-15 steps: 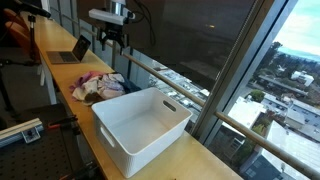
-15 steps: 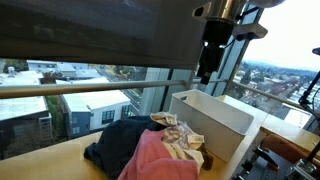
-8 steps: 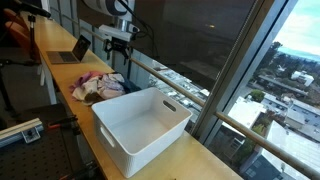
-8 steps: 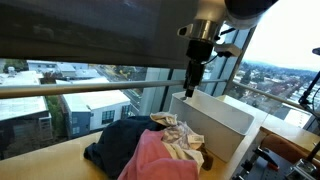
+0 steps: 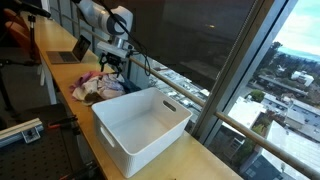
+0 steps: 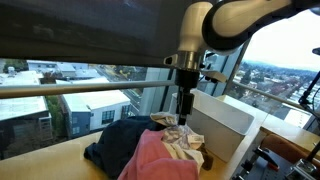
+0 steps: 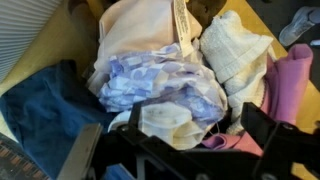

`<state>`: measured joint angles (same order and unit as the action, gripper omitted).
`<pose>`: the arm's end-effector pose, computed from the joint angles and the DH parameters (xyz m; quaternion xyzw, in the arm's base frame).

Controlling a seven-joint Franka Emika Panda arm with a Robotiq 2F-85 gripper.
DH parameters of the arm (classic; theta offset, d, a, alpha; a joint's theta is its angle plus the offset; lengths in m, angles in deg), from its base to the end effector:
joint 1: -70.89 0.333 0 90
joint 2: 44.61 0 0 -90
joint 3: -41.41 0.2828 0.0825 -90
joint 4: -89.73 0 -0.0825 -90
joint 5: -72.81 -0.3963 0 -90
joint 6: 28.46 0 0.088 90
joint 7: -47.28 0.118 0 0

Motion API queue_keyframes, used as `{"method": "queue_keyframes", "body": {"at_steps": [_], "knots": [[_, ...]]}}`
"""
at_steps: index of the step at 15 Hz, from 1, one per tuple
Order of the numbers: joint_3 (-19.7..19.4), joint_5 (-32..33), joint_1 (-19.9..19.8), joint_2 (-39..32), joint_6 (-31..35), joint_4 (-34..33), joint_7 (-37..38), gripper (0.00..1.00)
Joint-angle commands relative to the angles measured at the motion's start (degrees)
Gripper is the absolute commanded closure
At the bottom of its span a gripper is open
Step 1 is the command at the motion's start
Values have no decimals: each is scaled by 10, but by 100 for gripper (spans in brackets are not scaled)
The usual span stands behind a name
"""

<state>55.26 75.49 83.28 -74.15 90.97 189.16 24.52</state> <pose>0.5783 0.2738 0.2308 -0.9056 -0.4153 0.0766 0.0384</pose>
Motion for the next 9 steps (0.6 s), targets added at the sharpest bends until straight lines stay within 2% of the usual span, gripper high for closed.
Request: {"method": "queue_keyframes", "body": {"at_steps": [1,9], "knots": [[11,-13,-5,-25,5,-21,-16,0],[15,2,7,-78,25,-55,-13,0]]}}
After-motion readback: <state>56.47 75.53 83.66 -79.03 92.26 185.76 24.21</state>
